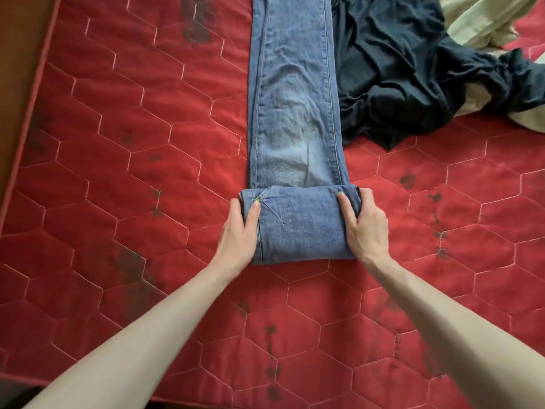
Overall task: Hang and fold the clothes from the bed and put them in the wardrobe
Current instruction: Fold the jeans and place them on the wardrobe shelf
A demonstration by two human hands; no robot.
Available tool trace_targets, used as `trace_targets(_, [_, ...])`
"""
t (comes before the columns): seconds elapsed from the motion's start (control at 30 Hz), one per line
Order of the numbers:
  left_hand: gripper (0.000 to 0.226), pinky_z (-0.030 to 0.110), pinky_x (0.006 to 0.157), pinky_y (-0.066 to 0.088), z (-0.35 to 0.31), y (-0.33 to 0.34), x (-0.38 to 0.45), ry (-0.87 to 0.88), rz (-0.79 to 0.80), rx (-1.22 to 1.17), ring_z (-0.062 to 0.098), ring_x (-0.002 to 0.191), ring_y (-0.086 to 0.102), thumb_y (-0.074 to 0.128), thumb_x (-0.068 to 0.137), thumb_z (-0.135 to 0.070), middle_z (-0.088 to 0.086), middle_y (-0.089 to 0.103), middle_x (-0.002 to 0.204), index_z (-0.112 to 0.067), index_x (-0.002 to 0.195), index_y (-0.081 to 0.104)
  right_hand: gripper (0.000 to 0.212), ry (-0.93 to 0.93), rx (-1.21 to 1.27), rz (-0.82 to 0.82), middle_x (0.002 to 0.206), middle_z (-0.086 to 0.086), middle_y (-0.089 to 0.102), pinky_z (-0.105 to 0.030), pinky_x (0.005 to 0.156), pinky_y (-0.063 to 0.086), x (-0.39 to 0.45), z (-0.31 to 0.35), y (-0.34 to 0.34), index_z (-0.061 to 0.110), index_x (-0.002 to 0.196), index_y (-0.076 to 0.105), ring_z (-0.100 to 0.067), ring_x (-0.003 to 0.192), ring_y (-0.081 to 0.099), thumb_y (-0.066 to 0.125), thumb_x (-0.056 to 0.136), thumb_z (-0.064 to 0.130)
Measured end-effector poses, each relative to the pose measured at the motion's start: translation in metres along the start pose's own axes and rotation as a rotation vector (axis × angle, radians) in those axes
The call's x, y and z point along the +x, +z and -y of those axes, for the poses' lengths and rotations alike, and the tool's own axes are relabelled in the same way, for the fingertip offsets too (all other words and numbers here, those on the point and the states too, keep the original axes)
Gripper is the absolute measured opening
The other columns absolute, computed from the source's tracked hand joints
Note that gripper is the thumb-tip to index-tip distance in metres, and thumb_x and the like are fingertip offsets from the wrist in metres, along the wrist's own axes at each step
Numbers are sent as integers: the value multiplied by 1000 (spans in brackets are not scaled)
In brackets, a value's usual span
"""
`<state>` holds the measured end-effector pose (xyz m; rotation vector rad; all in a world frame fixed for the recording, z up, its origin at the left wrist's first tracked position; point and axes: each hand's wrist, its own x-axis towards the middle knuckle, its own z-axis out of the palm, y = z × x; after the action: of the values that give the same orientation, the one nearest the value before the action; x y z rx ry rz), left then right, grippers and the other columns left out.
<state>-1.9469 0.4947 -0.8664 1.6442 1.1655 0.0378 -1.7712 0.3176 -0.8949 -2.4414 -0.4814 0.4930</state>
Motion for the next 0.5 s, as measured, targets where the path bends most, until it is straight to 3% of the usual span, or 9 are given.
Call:
trace_targets(0.07, [28, 46, 75, 44, 2, 3, 10, 77, -28, 149, 34, 85, 60, 45, 109, -43, 2, 65, 85, -17, 99, 39, 41, 18, -92, -58, 95, -21, 73, -45, 72, 45, 2, -2, 4, 17, 123, 54, -48, 90, 66, 52, 104, 53])
trace_targets(0.17, [32, 46, 69, 43, 3, 5, 20, 97, -70, 287, 43, 83, 60, 44, 108, -48, 10, 67, 84, -18, 100, 40, 45, 37, -159, -121, 105, -14, 74, -47, 79, 48, 3, -1, 8, 24, 132, 54, -43, 97, 68, 48, 103, 58])
trace_targets(0.27, [30, 41, 72, 41, -1, 16, 16, 61, -181, 468, 43, 96, 62, 46, 108, -45, 14, 66, 102, -15, 110, 46, 55, -120, -115, -203, 137, -9, 59, -48, 103, 45, 4, -4, 7, 16, 149, 47, -32, 125, 56, 48, 105, 49])
trace_targets(0.33, [37, 48, 93, 48, -2, 23, 9, 136, -301, 508, 36, 124, 55, 53, 105, -33, 14, 54, 132, -10, 134, 47, 63, -352, -250, -191, 155, -14, 45, -47, 120, 32, 1, -10, 0, 7, 156, 40, -31, 148, 40, 47, 105, 44])
trace_targets(0.4, [53, 52, 120, 34, 2, 24, 6, 385, -328, 613, 34, 150, 35, 52, 104, -18, 18, 39, 156, -4, 153, 39, 67, -608, -392, -55, 166, -12, 34, -52, 126, 22, -5, -16, -6, 7, 159, 38, -30, 158, 24, 45, 105, 48])
trace_targets(0.47, [56, 54, 127, 23, 6, 25, 4, 624, -189, 726, 33, 159, 19, 47, 107, -20, 18, 27, 168, -4, 159, 34, 75, -709, -470, 113, 171, -8, 25, -57, 126, 22, -10, -22, -7, 11, 161, 34, -32, 160, 14, 43, 104, 58])
trace_targets(0.5, [59, 55, 127, 22, 8, 25, 3, 686, -96, 781, 33, 160, 14, 45, 108, -30, 18, 23, 170, -6, 161, 33, 79, -703, -495, 163, 172, -7, 22, -57, 126, 22, -12, -25, -6, 13, 162, 31, -32, 161, 10, 43, 102, 62])
